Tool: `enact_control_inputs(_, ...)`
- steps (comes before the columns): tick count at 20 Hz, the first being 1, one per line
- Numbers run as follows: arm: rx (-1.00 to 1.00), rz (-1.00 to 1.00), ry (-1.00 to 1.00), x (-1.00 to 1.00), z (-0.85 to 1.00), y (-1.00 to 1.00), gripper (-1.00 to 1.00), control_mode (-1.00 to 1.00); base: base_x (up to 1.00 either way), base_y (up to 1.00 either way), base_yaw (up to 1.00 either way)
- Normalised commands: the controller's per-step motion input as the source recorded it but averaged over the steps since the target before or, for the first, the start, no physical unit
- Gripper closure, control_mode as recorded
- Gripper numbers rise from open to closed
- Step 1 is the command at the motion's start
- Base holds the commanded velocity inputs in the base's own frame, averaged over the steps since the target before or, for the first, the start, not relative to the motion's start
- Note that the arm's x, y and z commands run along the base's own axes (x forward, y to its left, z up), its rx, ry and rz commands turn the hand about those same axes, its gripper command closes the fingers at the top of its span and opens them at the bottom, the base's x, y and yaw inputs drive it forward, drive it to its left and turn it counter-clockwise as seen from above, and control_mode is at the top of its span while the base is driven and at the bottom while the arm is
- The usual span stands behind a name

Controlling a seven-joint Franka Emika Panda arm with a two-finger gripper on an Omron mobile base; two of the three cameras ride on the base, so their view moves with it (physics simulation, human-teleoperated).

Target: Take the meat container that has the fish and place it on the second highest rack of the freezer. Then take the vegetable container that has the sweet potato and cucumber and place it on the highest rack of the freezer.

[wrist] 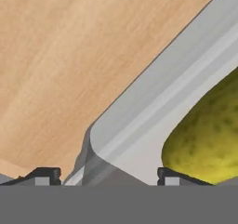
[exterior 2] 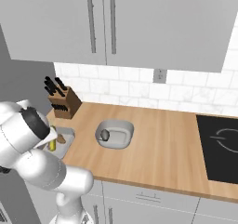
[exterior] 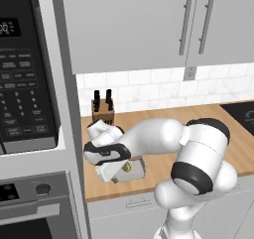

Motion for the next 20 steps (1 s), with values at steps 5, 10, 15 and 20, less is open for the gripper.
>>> enact_control_inputs(5, 0.0, 0.02, 0.0, 0.0, -0.31, -0.03, 1.0, -1.0, 0.0, 0.0, 0.0)
enact_control_inputs(10, 0.04, 0.0, 0.03, -0.02, -0.33, -0.05, 1.0, -1.0, 0.0, 0.0, 0.0)
enact_control_inputs(15, 0.03, 0.0, -0.07, -0.14, -0.09, -0.24, 1.0, -1.0, 0.0, 0.0, 0.0)
enact_control_inputs(20, 0.0, 0.0, -0.06, -0.21, 0.76, -0.41, 1.0, -1.0, 0.0, 0.0, 0.0)
